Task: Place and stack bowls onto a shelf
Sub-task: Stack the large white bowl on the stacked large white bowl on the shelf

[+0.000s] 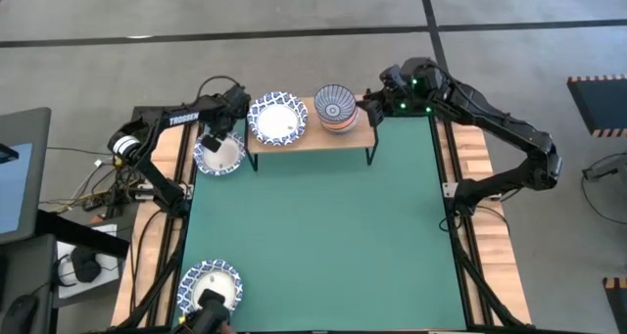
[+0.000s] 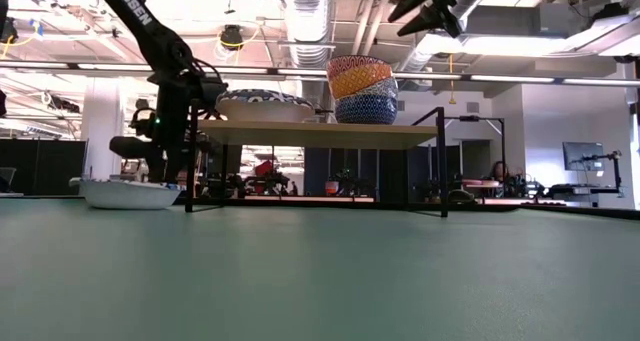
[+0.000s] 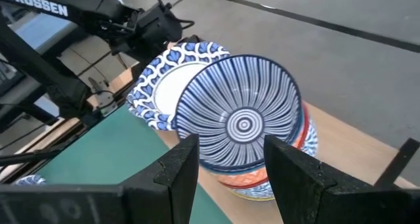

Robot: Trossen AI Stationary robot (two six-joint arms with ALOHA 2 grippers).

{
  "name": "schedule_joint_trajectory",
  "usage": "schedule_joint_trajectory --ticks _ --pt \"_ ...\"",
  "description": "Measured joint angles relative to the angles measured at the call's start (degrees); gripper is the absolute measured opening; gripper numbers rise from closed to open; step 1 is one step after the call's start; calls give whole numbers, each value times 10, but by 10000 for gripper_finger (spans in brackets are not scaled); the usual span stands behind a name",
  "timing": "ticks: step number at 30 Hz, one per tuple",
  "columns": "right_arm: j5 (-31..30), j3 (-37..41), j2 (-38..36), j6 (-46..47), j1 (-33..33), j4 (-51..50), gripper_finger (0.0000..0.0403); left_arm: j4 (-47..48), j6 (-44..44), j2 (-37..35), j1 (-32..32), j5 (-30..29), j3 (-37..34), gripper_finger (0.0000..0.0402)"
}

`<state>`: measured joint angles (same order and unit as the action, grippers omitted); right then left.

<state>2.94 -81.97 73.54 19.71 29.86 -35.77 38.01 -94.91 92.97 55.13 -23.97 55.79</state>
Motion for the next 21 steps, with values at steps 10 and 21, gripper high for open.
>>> schedule_joint_trajectory --ticks 10,21 --pt "0 0 0 -20 12 0 195 -6 -41 -1 -3 22 -20 5" --pt "1 0 0 -36 22 -10 195 4 -28 -78 -22 -18 -21 7"
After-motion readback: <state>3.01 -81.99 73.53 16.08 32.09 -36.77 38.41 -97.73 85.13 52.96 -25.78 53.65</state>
